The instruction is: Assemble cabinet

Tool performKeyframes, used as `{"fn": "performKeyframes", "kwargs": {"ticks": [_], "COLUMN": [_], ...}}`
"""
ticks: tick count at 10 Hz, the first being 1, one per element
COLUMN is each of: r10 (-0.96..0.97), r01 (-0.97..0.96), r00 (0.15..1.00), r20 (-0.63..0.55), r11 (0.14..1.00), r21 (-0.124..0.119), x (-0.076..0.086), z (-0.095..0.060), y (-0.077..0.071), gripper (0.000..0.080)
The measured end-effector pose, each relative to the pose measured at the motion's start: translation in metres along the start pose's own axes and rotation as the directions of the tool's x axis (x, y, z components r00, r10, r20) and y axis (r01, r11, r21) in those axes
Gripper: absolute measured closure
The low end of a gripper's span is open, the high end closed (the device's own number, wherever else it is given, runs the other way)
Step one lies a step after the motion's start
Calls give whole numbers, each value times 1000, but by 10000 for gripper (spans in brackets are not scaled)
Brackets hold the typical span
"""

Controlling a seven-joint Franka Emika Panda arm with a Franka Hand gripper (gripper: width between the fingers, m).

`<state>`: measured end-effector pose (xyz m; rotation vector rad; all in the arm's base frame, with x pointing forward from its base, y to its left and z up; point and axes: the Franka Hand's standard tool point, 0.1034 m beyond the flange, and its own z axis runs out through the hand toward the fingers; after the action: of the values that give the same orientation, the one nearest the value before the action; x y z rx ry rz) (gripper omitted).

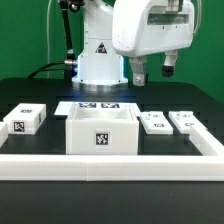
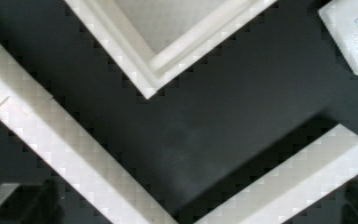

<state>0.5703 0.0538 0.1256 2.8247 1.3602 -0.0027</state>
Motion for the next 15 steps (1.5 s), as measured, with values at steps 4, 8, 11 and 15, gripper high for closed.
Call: {"fn": "performKeyframes", "kwargs": {"ticks": [4,8,11,15], "r10": [-211,-245,-486,-504], "r01": [211,245,485,503], "r00": [977,970,874,864], "r20": [3,-2,-10,-6], "r11": [977,970,873,864], "r21": [-2,-11,-41,-28], "x": [-11,-13,-38,-48], "z": [16,16,24,26], "y": [-8,-6,3,7], "gripper": [2,2,2,2]}}
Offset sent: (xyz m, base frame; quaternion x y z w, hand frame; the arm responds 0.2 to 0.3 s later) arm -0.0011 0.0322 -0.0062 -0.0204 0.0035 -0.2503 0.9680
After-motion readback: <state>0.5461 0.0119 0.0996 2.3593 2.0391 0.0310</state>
